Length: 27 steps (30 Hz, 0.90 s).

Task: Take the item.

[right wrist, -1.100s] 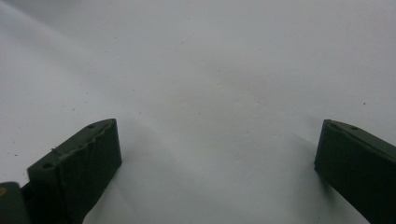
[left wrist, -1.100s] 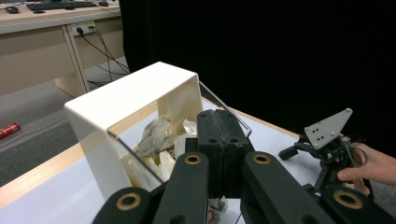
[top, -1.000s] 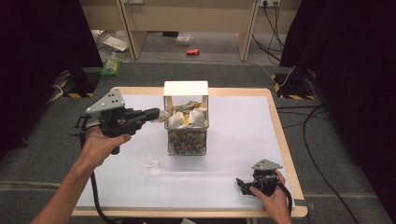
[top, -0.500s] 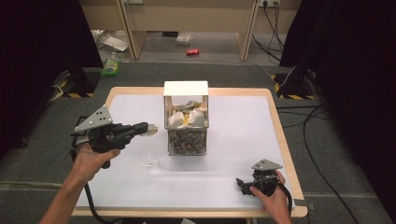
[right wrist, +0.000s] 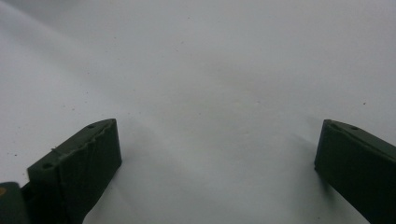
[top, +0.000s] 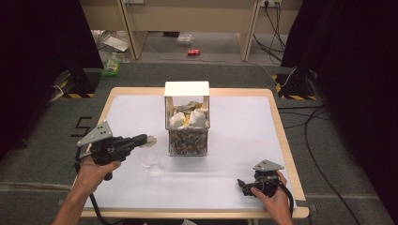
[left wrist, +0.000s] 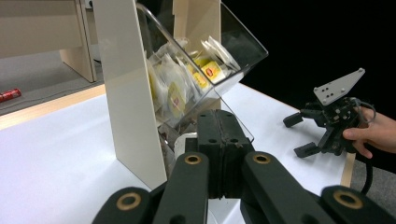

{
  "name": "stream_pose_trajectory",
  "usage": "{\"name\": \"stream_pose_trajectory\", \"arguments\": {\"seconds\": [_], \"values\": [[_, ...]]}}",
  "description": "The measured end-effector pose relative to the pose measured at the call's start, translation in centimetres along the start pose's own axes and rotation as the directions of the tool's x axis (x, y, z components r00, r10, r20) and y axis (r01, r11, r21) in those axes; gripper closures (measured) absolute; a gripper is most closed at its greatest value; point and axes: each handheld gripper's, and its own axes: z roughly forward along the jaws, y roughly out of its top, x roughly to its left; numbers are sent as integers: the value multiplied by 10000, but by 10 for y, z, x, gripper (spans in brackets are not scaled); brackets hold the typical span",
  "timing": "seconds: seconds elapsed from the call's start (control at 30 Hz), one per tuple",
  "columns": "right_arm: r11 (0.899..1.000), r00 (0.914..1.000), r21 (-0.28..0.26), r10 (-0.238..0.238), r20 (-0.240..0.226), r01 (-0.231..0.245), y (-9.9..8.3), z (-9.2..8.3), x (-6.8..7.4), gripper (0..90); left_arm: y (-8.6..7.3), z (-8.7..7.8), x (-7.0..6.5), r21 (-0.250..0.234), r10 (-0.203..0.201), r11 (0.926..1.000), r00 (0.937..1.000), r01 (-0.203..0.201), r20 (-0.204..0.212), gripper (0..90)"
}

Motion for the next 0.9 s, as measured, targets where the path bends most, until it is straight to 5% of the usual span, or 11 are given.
{"name": "stream_pose_trajectory", "arguments": {"seconds": [0.9], "values": [[10000,10000,12,-16,2,16,0,0,0,12,-55,14,1,610,-189,9979,9988,216,-450,887]]}}
